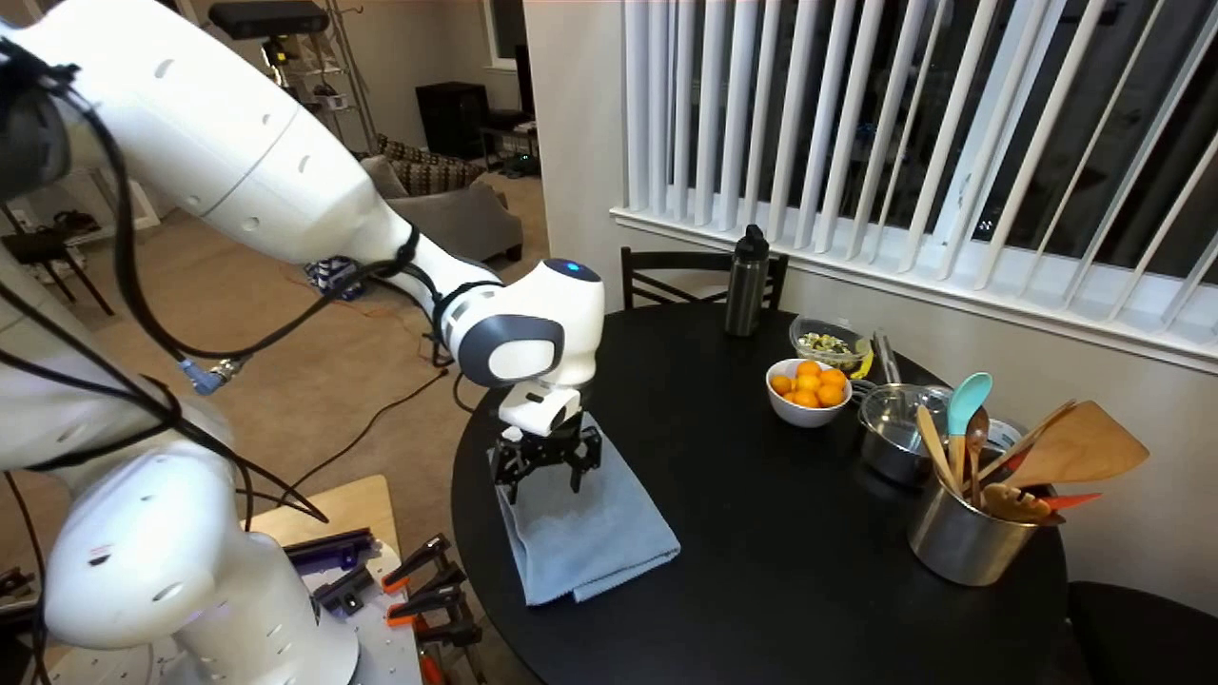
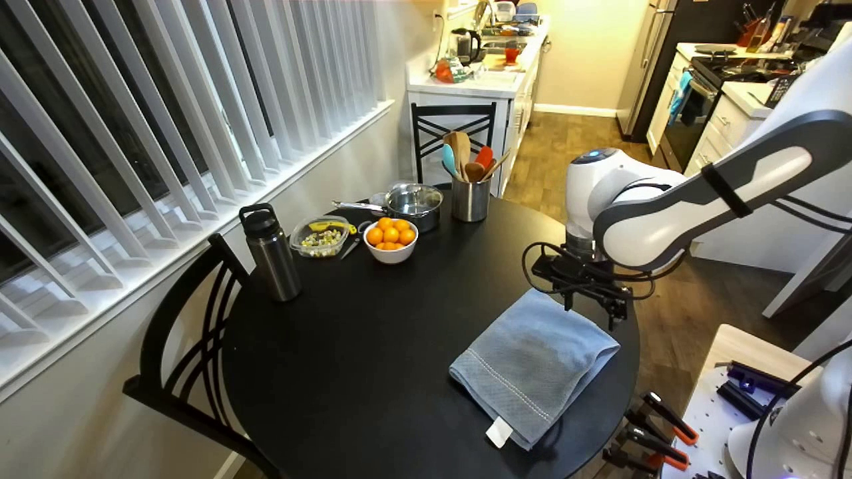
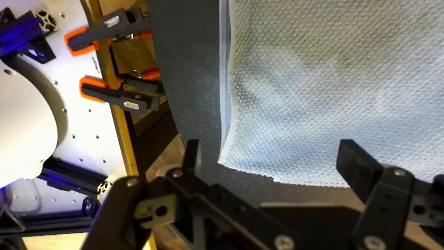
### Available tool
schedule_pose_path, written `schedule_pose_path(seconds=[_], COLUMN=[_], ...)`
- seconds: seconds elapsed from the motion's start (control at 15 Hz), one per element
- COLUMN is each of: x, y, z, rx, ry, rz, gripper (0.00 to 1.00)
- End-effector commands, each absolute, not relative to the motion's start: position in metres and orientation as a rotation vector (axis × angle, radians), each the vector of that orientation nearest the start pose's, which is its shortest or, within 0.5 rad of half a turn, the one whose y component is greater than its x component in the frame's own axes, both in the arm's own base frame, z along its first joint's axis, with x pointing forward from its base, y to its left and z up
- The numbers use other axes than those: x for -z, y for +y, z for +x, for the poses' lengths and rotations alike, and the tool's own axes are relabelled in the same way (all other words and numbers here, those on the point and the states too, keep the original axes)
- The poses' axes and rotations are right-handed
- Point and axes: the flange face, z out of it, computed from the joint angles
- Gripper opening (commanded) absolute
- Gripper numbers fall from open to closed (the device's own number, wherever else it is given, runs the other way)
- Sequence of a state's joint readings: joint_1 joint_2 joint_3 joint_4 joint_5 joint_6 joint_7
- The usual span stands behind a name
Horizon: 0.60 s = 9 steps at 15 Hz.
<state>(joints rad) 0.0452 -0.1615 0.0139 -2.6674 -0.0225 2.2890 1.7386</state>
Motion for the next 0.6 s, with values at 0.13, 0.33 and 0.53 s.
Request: schedule_pose_path(seconds=[0.13,0.33,0.53], x=[-0.312,-0.313,-0.320], y=[0.035,0.036,0.039], z=[0.362,0.370,0.365], rx=[-0.046,-0.054,-0.028], ry=[2.402,2.390,2.373], rz=[-2.070,-2.111,-2.099], gripper=[1.00,1.00,1.00])
